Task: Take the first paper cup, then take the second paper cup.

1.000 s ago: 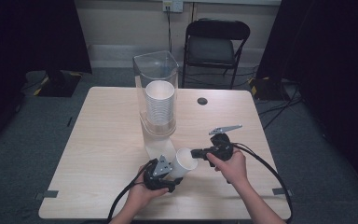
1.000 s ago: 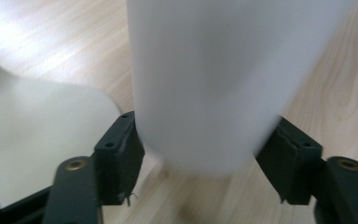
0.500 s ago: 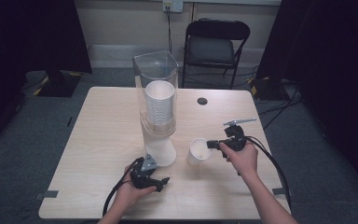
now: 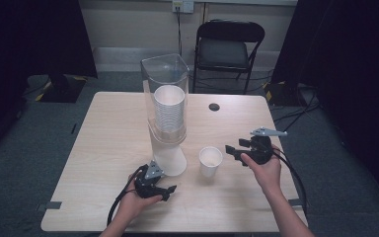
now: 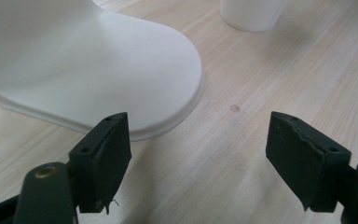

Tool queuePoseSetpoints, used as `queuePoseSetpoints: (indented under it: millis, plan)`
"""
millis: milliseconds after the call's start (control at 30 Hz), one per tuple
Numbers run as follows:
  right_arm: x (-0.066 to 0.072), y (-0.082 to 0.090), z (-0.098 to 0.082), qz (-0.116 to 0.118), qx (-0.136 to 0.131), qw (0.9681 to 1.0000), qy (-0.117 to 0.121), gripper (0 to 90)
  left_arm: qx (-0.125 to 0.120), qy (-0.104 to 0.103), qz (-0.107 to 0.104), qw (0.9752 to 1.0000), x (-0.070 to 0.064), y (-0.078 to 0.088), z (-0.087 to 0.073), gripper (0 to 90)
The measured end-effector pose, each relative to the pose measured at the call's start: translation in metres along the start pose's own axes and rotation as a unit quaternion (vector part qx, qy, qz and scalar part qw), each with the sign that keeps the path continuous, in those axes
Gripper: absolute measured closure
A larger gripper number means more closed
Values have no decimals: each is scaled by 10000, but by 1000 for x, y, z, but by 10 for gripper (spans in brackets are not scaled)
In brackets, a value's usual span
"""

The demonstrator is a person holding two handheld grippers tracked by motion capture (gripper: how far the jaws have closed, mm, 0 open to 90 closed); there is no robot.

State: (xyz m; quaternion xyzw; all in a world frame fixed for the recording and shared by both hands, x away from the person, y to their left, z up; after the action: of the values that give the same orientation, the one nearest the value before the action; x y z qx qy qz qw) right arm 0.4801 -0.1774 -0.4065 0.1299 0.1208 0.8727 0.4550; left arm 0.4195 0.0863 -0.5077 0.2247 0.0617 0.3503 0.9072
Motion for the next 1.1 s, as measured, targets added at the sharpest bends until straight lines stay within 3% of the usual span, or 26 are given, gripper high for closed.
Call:
queuePoseSetpoints:
  millis: [33, 67, 100, 167, 200, 233, 267, 400, 500, 667, 700, 733, 800, 867, 933, 1033, 1100]
  plan:
    - [-5, 7, -6, -32, -5, 10000, 68, 195, -37, 129, -17, 9999, -1, 0, 0, 219]
    - [-8, 10, -11, -61, 2, 10000, 51, 155, 1, 60, 25, 10000, 2, 2, 1, 219]
    - [-11, 13, -16, -98, -3, 10000, 10, 130, -69, 183, 30, 9998, 4, 4, 3, 219]
    - [-16, 18, -31, -257, 35, 9993, 256, 142, -95, 127, 58, 9999, 7, 6, 5, 219]
    - [-17, 20, -40, -302, 154, 9986, 401, 146, -160, 240, 125, 9995, 11, 8, 9, 219]
    - [-18, 21, -50, -304, 284, 9981, 461, 143, -209, 224, 139, 9994, 13, 9, 11, 219]
    - [-18, 21, -50, -304, 284, 9981, 461, 143, -209, 224, 139, 9994, 13, 9, 11, 219]
    - [-16, 22, -92, -126, 688, 9959, 581, 145, -356, 293, 234, 9987, 18, 11, 23, 219]
    - [-21, 22, -107, -250, 780, 9946, 631, 146, -383, 274, 234, 9986, 20, 12, 28, 219]
    - [-24, 22, -120, -326, 944, 9927, 673, 142, -540, 407, 371, 9970, 27, 13, 41, 219]
    - [-27, 21, -121, -379, 857, 9915, 902, 142, -615, 432, 451, 9961, 32, 14, 47, 219]
    - [-27, 21, -121, -379, 857, 9915, 902, 142, -615, 432, 451, 9961, 32, 14, 47, 218]
    - [-28, 22, -122, -381, 867, 9916, 884, 142, -868, 528, 515, 9935, 38, 16, 58, 219]
    - [-28, 22, -122, -380, 870, 9916, 881, 142, -897, 509, 568, 9930, 40, 18, 61, 215]
    - [-28, 22, -122, -376, 867, 9916, 885, 141, -1125, 510, 610, 9905, 45, 21, 73, 215]
    - [-28, 22, -122, -376, 872, 9915, 892, 140, -1187, 605, 629, 9891, 47, 21, 79, 216]
    - [-28, 22, -122, -382, 876, 9914, 899, 140, -1307, 480, 631, 9882, 47, 20, 89, 211]
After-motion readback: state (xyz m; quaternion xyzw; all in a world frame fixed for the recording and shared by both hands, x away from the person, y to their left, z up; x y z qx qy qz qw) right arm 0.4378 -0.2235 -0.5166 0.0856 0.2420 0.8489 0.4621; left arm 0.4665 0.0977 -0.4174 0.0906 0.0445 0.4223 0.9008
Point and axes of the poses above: each handheld gripper's, and its own axes: y roughly backward along the jaws, z roughly out of its top, x roughly to its left, the point moved 9 cm from there along -y, roughly forward along the jaws, and after that the axes turned 9 degrees about -x, right-handed, at the moved point
